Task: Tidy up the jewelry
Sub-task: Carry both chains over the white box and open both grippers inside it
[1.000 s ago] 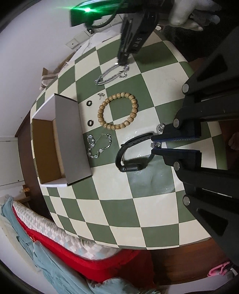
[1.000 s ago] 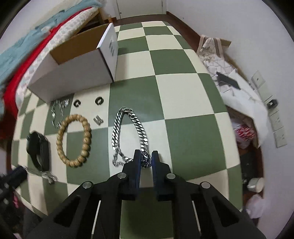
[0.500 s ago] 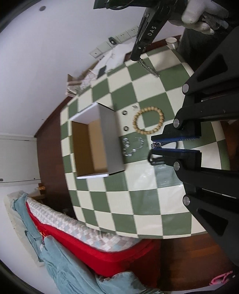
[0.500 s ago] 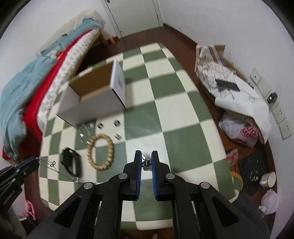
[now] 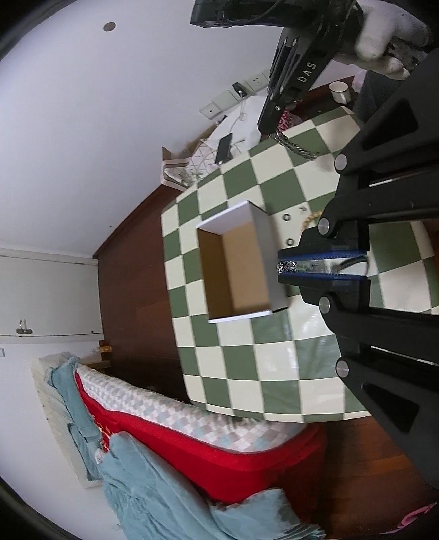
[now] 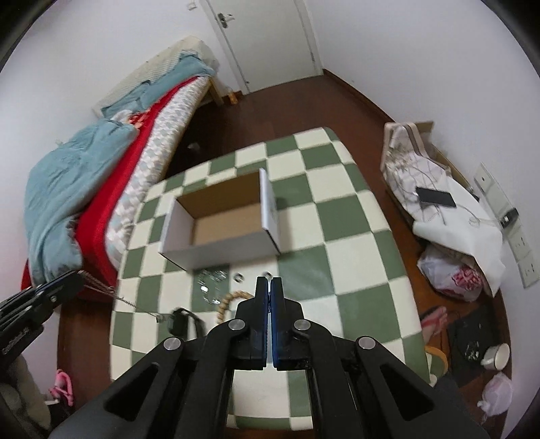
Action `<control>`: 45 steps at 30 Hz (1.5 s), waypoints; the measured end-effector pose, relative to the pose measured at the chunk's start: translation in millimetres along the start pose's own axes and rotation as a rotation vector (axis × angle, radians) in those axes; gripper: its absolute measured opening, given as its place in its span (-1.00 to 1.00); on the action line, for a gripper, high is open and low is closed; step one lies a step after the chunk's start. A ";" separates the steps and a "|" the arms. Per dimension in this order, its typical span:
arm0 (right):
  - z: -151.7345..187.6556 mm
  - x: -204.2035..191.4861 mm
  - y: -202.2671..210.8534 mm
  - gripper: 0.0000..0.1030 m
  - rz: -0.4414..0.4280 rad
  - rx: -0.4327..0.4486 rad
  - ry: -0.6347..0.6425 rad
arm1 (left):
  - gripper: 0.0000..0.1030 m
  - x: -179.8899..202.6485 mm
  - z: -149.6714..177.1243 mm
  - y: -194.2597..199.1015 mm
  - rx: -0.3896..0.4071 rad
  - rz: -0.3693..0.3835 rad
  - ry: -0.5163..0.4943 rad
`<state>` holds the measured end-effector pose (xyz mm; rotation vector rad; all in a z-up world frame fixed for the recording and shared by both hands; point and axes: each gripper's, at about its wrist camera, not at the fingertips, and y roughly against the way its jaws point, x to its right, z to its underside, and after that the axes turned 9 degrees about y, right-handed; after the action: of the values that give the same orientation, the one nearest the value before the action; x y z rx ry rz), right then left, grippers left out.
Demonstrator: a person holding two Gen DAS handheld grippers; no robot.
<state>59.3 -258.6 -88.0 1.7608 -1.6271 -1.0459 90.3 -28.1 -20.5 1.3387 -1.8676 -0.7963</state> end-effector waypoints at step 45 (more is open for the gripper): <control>-130.9 -30.0 -158.5 0.86 0.144 -0.289 0.149 | 1.00 -57.5 -76.6 -153.6 -0.102 -0.258 0.081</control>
<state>258.5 -222.9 -135.1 1.4732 -1.4103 -1.0006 247.2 -22.2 -110.4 1.5418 -1.5896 -0.9391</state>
